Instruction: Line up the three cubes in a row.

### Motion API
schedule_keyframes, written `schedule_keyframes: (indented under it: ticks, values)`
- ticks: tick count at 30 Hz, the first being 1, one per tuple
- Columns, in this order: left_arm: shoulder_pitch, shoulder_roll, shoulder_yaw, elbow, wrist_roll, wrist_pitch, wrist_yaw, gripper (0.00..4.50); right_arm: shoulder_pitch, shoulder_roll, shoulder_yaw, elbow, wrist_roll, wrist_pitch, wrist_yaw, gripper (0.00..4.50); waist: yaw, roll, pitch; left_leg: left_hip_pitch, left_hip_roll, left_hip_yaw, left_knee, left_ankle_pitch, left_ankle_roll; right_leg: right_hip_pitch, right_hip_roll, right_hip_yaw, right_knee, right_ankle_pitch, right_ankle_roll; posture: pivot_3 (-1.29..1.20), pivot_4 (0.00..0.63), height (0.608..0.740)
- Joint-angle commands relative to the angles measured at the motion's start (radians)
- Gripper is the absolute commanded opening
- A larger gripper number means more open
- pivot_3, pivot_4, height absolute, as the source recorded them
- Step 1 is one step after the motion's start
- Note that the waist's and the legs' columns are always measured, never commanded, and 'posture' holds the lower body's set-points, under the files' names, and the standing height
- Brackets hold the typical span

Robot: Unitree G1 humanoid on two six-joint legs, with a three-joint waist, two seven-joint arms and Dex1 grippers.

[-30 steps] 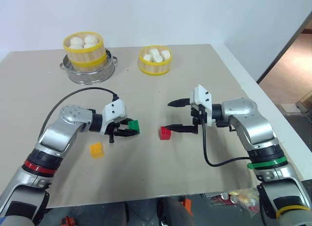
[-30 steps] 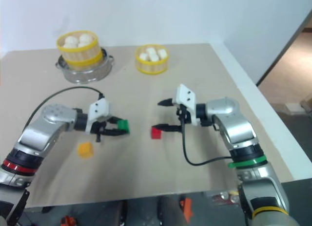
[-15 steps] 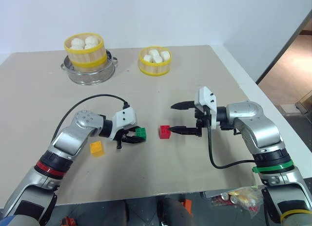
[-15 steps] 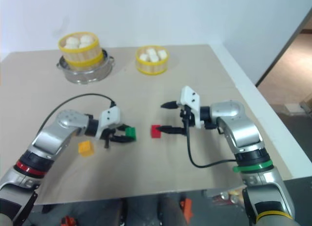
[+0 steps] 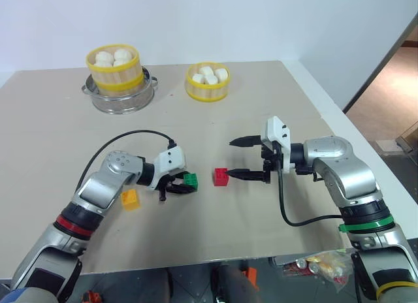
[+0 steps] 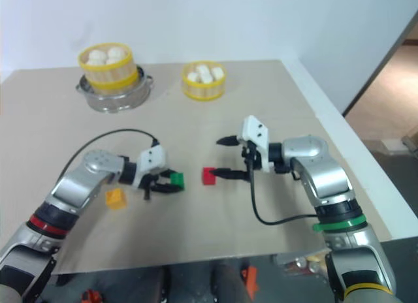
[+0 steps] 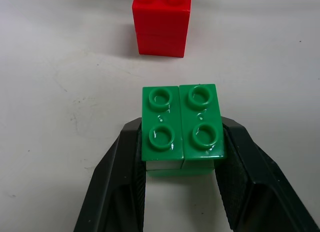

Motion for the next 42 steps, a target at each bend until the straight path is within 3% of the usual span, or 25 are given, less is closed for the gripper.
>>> schedule_keyframes:
  ticks: [1, 2, 4, 10, 19, 28, 35, 38, 42]
  values:
    - [-0.017, 0.000, -0.006, -0.005, 0.007, -0.007, -0.013, 1.31, -0.001, -0.015, -0.032, -0.045, 0.010, -0.008, -0.003, 4.50, 0.000, 0.000, 0.000, 0.000, 0.000, 0.000, 0.000, 0.000, 0.000, 0.000, 0.000, 0.000, 0.000, 0.000, 0.000, 0.00, 0.150, 0.740]
    - [-0.017, 0.002, -0.007, -0.005, 0.008, -0.006, -0.016, 1.31, 0.001, -0.017, -0.032, -0.045, 0.010, -0.008, -0.003, 4.50, 0.000, 0.000, 0.000, 0.000, 0.000, 0.000, 0.000, 0.000, 0.000, 0.000, 0.000, 0.000, 0.000, 0.000, 0.000, 0.00, 0.150, 0.740]
    - [-0.020, 0.004, -0.009, -0.006, 0.007, -0.001, -0.021, 2.38, 0.005, -0.019, -0.031, -0.047, 0.009, -0.008, -0.003, 4.50, 0.000, 0.000, 0.000, 0.000, 0.000, 0.000, 0.000, 0.000, 0.000, 0.000, 0.000, 0.001, 0.000, 0.000, 0.000, 0.00, 0.150, 0.740]
    - [-0.037, 0.018, -0.002, -0.010, 0.006, 0.006, -0.030, 4.41, 0.002, -0.018, -0.030, -0.046, 0.010, -0.008, -0.006, 4.50, 0.000, 0.000, 0.000, 0.000, 0.000, 0.000, 0.000, 0.000, 0.000, 0.000, 0.001, 0.001, 0.000, 0.000, 0.000, 0.00, 0.150, 0.740]
    - [-0.054, 0.110, 0.085, -0.105, -0.067, 0.054, -0.073, 4.47, 0.007, -0.024, -0.030, -0.052, 0.008, -0.011, -0.004, 4.50, 0.000, 0.000, 0.000, 0.000, 0.000, 0.000, 0.000, 0.000, 0.000, 0.000, 0.002, 0.002, 0.000, 0.000, 0.000, 0.00, 0.150, 0.740]
    - [-0.011, 0.182, 0.421, -0.273, -0.398, 0.292, -0.047, 4.47, 0.007, -0.057, -0.045, -0.045, 0.016, -0.011, 0.011, 4.50, -0.005, 0.000, 0.000, 0.000, 0.001, 0.000, 0.000, 0.000, 0.000, 0.000, 0.002, 0.002, 0.000, 0.000, 0.000, 0.00, 0.150, 0.740]
    - [0.414, 0.294, 0.672, -0.306, -0.388, 0.034, -0.165, 4.47, 0.037, -0.071, -0.040, -0.051, 0.020, -0.021, 0.027, 4.50, -0.023, 0.000, 0.000, 0.005, 0.003, 0.003, -0.005, -0.001, 0.001, 0.000, 0.003, 0.005, 0.000, -0.003, -0.004, 0.00, 0.150, 0.740]
    - [0.525, 0.334, 0.710, -0.295, -0.404, -0.002, -0.226, 4.47, 0.018, -0.059, -0.029, -0.024, 0.007, -0.037, 0.034, 4.50, -0.019, -0.001, 0.000, 0.005, 0.004, 0.002, -0.004, -0.001, 0.001, 0.000, 0.004, 0.003, 0.001, -0.003, -0.005, 0.00, 0.150, 0.740]
    - [0.561, 0.349, 0.702, -0.251, -0.384, -0.067, -0.238, 4.47, -0.006, -0.048, -0.020, 0.008, -0.006, -0.053, 0.042, 4.50, -0.017, -0.001, 0.000, 0.006, 0.003, 0.003, -0.004, 0.000, 0.000, 0.001, 0.004, 0.005, 0.001, -0.005, -0.010, 0.00, 0.150, 0.740]
